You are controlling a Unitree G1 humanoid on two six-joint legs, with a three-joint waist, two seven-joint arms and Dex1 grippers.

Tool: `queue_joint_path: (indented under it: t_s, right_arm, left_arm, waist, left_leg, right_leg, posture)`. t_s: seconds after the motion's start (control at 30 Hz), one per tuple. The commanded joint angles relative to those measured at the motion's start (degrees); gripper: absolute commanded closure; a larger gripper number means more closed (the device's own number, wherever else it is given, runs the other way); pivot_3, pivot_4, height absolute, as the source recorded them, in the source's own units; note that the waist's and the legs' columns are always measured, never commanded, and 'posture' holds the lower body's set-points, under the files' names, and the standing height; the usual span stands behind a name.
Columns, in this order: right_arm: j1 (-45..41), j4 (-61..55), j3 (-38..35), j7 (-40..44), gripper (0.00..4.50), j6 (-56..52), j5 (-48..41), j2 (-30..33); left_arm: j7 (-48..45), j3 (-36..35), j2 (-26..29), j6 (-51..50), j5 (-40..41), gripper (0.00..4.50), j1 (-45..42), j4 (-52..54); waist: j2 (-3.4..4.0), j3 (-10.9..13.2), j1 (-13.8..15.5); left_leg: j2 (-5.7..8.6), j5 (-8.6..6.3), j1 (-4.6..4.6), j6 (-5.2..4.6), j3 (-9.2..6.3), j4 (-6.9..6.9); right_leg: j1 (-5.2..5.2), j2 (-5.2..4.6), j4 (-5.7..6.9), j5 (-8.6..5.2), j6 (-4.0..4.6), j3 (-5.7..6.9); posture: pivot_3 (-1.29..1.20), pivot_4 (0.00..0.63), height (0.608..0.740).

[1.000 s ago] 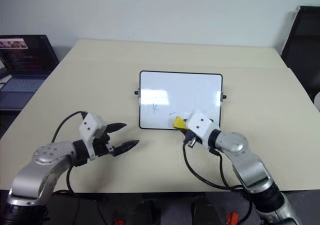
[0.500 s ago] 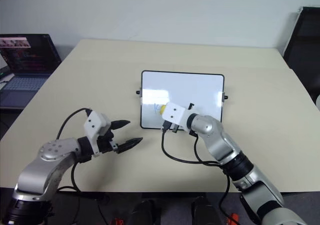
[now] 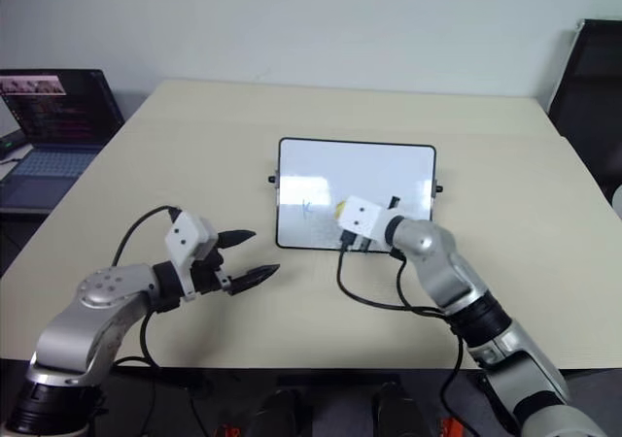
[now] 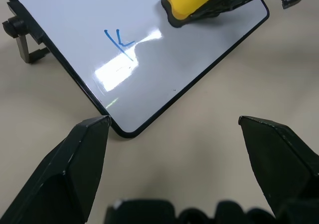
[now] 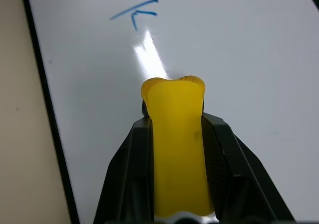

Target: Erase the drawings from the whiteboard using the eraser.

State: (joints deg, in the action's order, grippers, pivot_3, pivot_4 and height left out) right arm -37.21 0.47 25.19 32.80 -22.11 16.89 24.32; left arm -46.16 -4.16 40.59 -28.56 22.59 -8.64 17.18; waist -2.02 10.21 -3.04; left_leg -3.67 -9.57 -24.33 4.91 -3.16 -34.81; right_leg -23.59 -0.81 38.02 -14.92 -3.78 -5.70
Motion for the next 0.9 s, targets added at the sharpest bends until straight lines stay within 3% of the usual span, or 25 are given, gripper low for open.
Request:
queue_joint_path:
  t_s: [0.03,0.2,0.37,0.63,0.9]
  right_arm:
    - [0.41,2.99,-1.59,-0.63,3.51,-0.28,3.16,3.17]
    - [0.7,3.27,-1.25,-0.29,3.51,1.21,3.82,4.68]
    - [2.04,-1.93,0.45,0.72,3.51,0.42,1.39,-1.33]
    - [3.78,-14.35,-8.08,4.94,3.51,-10.43,-8.92,-6.24]
    - [11.96,-28.64,-14.48,6.68,3.51,-20.88,-19.5,-6.03]
  left_arm:
    - [-0.61,0.17,0.11,0.5,0.02,0.0,-1.34,0.09]
    - [-0.98,0.02,0.1,0.93,-0.23,0.0,-1.38,-0.52]
    - [-0.56,-0.59,-0.11,1.03,-0.08,0.0,-0.87,-0.49]
    - [3.01,-4.43,-2.12,4.38,-0.62,0.0,-0.15,-4.36]
    - [5.67,-7.57,-3.6,4.58,0.54,0.0,-1.2,-5.15]
  waist:
    - [0.0,0.0,0.0]
    - [-0.01,-0.01,-0.03]
    - [-0.08,-0.05,-0.29]
    - [-0.03,-0.01,-0.24]
    - [-0.04,-0.01,-0.16]
  left_leg:
    - [0.0,0.0,0.04,0.0,0.01,-0.01]
    - [0.0,0.0,0.26,0.0,0.04,-0.03]
    - [-0.02,0.0,0.41,0.0,0.05,-0.01]
    - [-0.02,-0.01,0.21,0.0,0.08,0.43]
    - [-0.03,-0.02,0.21,0.02,0.04,0.81]
  right_leg:
    - [0.04,-0.01,-0.01,0.0,0.0,-0.01]
    - [0.19,-0.03,-0.01,0.0,0.0,-0.04]
    - [0.29,-0.03,-0.01,0.0,0.0,-0.06]
    - [0.01,0.0,-0.01,-0.03,-0.02,-0.05]
    - [-0.05,0.01,-0.1,-0.17,-0.03,0.01]
  posture:
    - [0.0,0.15,0.74]
    - [0.0,0.15,0.74]
    - [0.0,0.15,0.74]
    - [0.0,0.15,0.74]
    - [0.0,0.15,0.74]
